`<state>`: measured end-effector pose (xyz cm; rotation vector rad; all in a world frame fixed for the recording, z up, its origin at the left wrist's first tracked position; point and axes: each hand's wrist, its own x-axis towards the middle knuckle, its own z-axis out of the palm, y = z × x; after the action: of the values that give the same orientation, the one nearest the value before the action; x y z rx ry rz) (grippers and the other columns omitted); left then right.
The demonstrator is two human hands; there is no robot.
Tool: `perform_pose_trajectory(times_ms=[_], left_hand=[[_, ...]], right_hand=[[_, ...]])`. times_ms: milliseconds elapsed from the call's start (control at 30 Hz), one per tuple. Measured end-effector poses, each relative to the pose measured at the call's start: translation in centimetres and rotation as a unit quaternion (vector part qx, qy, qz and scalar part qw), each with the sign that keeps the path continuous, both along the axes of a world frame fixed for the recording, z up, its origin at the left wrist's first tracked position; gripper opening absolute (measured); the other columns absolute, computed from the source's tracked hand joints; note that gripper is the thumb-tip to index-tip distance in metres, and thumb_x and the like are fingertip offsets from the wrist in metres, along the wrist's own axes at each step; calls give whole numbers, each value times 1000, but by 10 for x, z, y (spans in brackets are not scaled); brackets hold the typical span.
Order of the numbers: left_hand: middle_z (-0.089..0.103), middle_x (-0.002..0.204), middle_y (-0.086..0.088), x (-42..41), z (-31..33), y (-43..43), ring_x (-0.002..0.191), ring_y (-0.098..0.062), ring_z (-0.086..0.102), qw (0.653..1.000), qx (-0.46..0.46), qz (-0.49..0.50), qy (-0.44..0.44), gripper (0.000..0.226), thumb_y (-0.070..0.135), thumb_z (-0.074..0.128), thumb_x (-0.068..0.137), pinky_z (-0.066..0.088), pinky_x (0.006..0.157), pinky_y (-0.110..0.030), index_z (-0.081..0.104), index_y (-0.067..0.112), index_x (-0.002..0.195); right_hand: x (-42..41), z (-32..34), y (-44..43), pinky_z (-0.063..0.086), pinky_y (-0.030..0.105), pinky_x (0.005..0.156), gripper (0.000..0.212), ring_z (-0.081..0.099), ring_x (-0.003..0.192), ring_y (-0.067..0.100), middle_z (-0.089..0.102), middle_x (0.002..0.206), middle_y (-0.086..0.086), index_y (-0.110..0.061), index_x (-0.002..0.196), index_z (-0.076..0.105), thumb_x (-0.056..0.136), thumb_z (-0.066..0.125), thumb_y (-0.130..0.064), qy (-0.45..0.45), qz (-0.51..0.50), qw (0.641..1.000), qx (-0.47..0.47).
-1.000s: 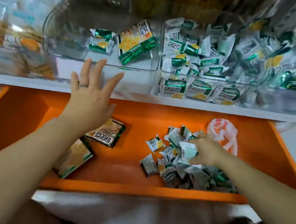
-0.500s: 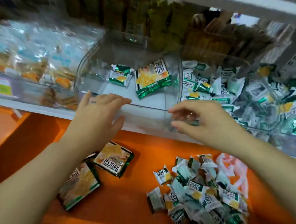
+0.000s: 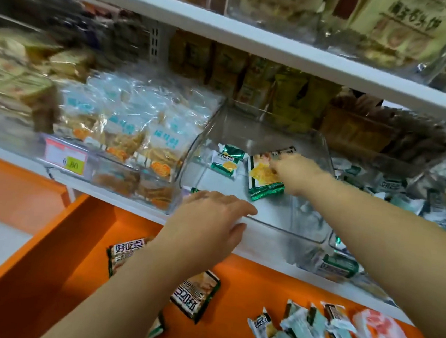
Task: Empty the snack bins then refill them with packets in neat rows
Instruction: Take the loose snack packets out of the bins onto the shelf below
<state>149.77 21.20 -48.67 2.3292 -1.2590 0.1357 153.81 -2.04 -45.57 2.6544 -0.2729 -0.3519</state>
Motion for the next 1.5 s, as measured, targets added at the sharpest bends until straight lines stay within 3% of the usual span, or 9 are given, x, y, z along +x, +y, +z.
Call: perform_pose_trajectory(times_ms=[67, 367, 567, 700, 833, 967, 1100, 1300, 1500], left_hand=[[53, 135, 13, 3, -1, 0, 125, -11, 45, 1000, 1, -3, 2, 36, 34, 41, 99, 30, 108, -31, 46, 37, 135], [57, 133, 10, 2, -1, 0, 121, -16, 51, 1000, 1, -6, 11, 36, 27, 48, 97, 37, 105, -34, 52, 31, 133], [70, 108, 2, -8, 8, 17, 93, -21, 66, 999, -30, -10, -15, 32, 24, 49, 88, 50, 78, -34, 67, 21, 114], [65, 118, 5, -13, 4, 45, 103, -17, 63, 999, -33, 35, 5, 28, 19, 59, 92, 50, 86, -34, 64, 24, 119], [59, 125, -1, -13, -13, 68, 113, -25, 56, 995, -52, 80, -7, 30, 15, 63, 89, 46, 91, -40, 65, 21, 118], [36, 148, -5, 0, -17, 83, 132, -31, 35, 992, 1, 129, -3, 50, 22, 62, 89, 35, 105, -46, 49, 25, 137], [29, 150, 0, 14, -16, 83, 128, -28, 42, 992, 27, 117, 46, 60, 24, 57, 93, 43, 101, -45, 31, 32, 146], [40, 138, 0, 29, -17, 70, 115, -23, 50, 994, 22, 88, 59, 57, 21, 52, 94, 48, 92, -42, 31, 34, 145], [47, 133, 1, 37, -20, 66, 107, -23, 57, 992, 33, 100, 66, 48, 25, 48, 96, 51, 86, -46, 37, 34, 142]], right_hand=[[1, 5, 0, 40, 33, 64, 7, 60, 100, 34, 55, 88, 12, -9, 86, 54, 83, 57, -4, -42, 20, 999, 2], [-79, 54, 21, 50, 42, 73, 10, 54, 95, 24, 63, 93, 3, -16, 93, 63, 84, 60, -18, -202, 141, 963, 111], [-180, 91, 40, 50, 36, 69, 12, 57, 78, 18, 67, 82, -2, -15, 90, 70, 79, 71, -15, -284, 175, 922, 198], [-220, 98, 64, 41, 12, 64, 6, 57, 69, 3, 63, 75, -15, -23, 80, 68, 76, 70, -25, -240, 179, 913, 277], [-225, 55, 86, 41, 9, 68, 12, 56, 77, -2, 59, 77, -21, -36, 81, 60, 81, 69, -29, -130, 122, 919, 352], [-188, -42, 106, 49, 32, 80, 12, 58, 91, 10, 64, 97, -8, -25, 98, 65, 86, 63, -27, -37, 75, 935, 344], [-132, -133, 123, 48, 34, 70, 15, 61, 92, 23, 64, 97, 5, -13, 98, 65, 85, 60, -18, -30, -4, 944, 330], [-82, -202, 149, 36, 17, 68, 14, 55, 87, 11, 65, 107, 7, -8, 98, 69, 87, 61, -8, -84, -44, 878, 468], [-85, -148, 154, 40, 5, 73, 20, 55, 83, -3, 67, 107, -5, -15, 108, 69, 89, 65, -20, 7, -29, 814, 580]])
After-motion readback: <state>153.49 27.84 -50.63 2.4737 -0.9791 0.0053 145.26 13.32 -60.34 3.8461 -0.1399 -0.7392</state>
